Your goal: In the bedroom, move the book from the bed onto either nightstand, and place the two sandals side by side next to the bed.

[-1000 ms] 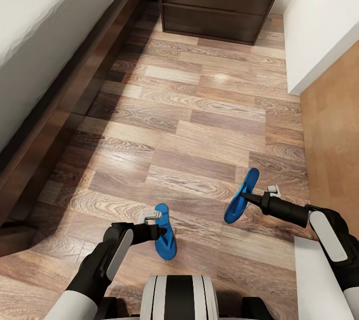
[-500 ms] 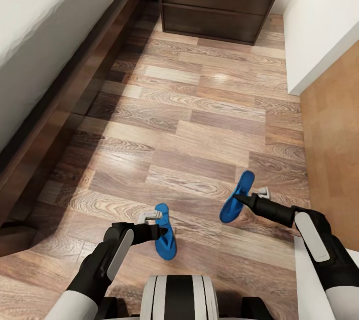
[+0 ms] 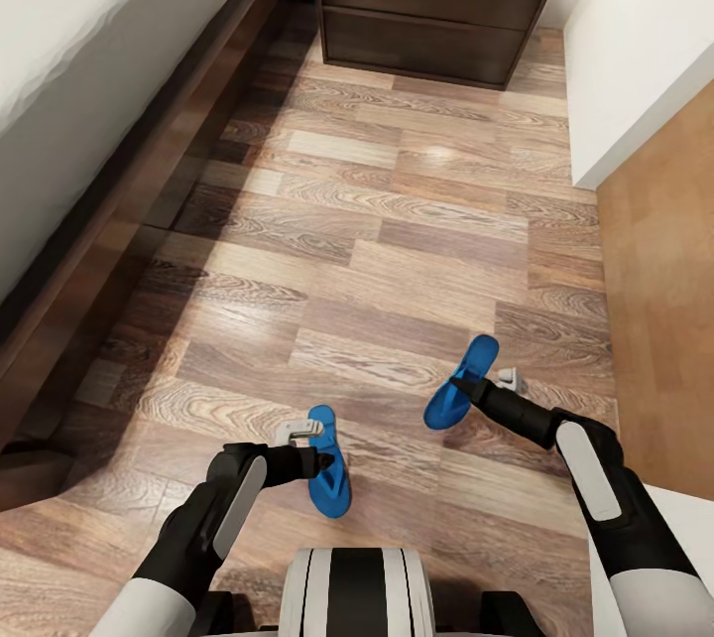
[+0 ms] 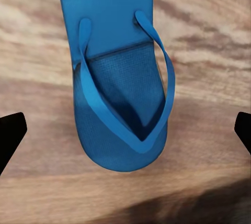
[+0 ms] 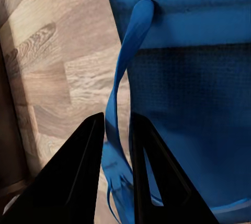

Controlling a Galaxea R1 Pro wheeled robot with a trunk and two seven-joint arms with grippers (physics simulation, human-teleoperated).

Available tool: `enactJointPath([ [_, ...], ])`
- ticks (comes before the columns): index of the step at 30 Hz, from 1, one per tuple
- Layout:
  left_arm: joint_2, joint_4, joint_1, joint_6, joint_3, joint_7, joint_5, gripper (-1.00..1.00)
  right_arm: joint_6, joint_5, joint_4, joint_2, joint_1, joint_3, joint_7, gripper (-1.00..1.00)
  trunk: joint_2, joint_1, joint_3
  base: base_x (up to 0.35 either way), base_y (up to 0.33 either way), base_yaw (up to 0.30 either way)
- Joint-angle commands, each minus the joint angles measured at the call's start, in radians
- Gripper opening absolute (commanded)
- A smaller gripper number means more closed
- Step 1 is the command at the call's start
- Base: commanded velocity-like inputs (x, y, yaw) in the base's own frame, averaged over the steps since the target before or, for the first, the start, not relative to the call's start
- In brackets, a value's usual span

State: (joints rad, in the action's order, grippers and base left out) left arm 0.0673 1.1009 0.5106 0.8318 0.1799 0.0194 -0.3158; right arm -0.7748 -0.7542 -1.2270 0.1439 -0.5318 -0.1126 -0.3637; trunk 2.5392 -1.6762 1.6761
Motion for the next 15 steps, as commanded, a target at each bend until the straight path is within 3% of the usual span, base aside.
enactJointPath([
  [1,0.001,0.001,0.0,0.004,0.0,0.002,0.001,1.0,-0.005,-0.001,-0.007,0.0,0.0,-0.003,0.013,-1.0,0.0,0.0,0.001,0.0,0.0,0.0],
  [7,0.003,0.001,0.0,0.004,0.001,0.002,0.002,1.0,-0.005,-0.001,-0.061,0.006,0.0,-0.007,0.1,-1.0,0.0,0.0,0.001,0.0,0.0,0.0],
  [15,0.003,0.001,0.0,0.004,0.001,0.002,0.003,1.0,-0.006,-0.003,-0.168,0.01,0.0,-0.01,0.113,-1.0,0.0,0.0,0.001,0.0,0.0,0.0],
])
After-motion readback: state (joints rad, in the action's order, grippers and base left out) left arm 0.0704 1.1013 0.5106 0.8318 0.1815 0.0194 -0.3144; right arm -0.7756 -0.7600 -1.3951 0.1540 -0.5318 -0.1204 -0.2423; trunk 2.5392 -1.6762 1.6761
